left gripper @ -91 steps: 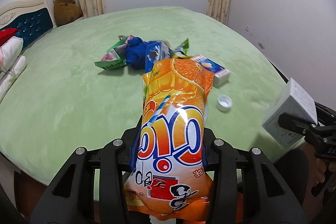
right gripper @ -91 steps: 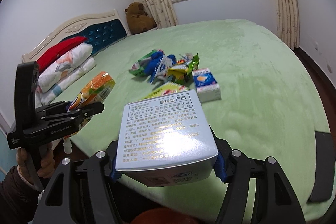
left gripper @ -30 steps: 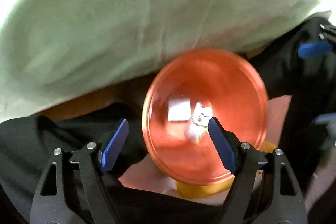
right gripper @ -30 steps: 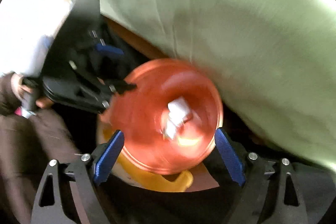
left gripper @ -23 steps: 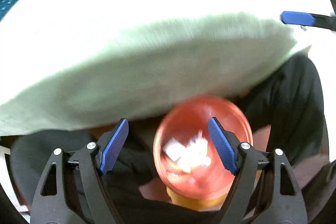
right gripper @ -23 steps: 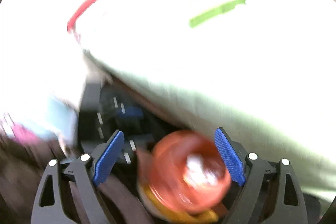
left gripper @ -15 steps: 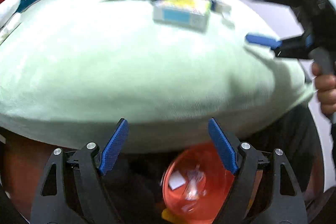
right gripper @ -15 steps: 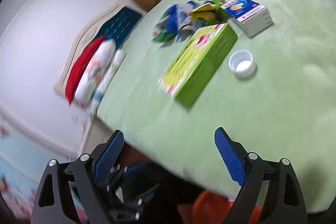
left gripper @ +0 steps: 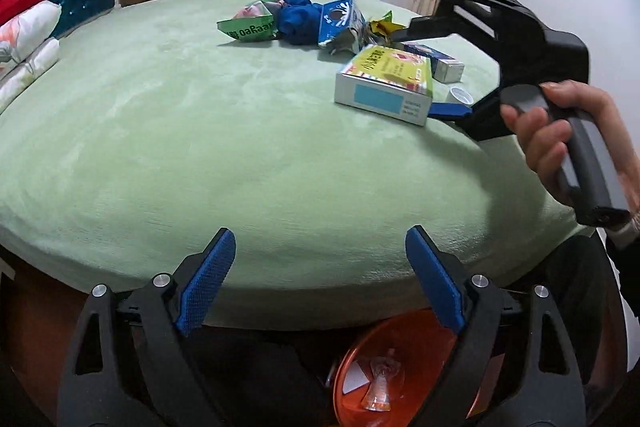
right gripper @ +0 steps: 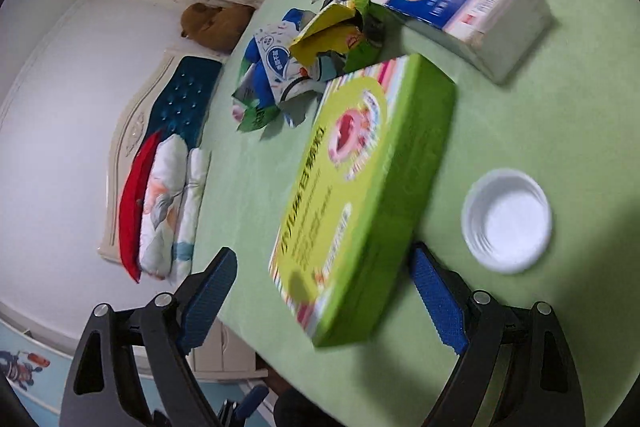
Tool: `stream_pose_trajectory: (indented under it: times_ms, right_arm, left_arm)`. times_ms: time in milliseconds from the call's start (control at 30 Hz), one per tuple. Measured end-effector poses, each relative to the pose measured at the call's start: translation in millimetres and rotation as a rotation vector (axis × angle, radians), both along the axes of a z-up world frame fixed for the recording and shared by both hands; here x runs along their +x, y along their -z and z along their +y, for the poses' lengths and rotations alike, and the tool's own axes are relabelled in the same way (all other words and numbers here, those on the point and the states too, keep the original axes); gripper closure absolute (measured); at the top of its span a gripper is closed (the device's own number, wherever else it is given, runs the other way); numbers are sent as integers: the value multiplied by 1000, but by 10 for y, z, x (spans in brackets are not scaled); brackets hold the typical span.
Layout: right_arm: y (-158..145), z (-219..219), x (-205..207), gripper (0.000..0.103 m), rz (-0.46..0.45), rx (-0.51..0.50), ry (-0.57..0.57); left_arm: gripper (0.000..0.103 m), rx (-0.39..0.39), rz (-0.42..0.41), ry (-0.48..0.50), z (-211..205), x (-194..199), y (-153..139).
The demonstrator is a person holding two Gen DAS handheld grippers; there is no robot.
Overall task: Collect trash
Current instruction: 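Grasp the green-and-yellow medicine box with the right tool, then grasp the white bottle cap with the left tool while the right tool holds the green box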
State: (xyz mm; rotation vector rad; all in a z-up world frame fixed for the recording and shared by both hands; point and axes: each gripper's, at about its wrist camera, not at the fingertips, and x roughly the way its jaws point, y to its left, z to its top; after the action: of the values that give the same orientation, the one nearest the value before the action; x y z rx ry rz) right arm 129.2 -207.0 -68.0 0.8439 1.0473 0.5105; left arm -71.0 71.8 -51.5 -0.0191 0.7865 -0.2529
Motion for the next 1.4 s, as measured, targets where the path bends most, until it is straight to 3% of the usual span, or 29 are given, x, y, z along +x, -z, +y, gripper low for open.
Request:
stream_pose_trajectory:
  times_ms: [167, 200, 267, 467, 633, 1000, 1133, 1400]
  right_arm:
    - [-9, 229, 172, 17, -9, -92, 8]
    - [-23, 309, 202, 20, -22, -125, 0]
    - [-26, 379, 242, 43, -33, -176, -17]
    - [-50, 385, 243, 54, -77, -162, -18]
    - [-239, 391, 86, 73, -163, -135, -65]
    - [-565, 104, -251, 73, -305, -224, -89]
    - [-670, -107, -399, 73, -354, -266, -67]
    - [-901, -713, -851, 73, -481, -428, 50]
  left_arm:
    - [18, -26, -9, -12, 123, -25, -18]
    - [18, -29, -11, -15, 144, -26, -20]
    - [18, -36, -11, -24, 205, -29, -9]
    - [18, -70, 30, -66, 405, 58, 75]
    - [18, -80, 42, -88, 473, 134, 80]
    - [18, -47, 7, -47, 185, 372, -99]
    - [18, -7, -18, -8, -60, 478, -169]
    - [18, -2, -40, 97, -655, 745, -248]
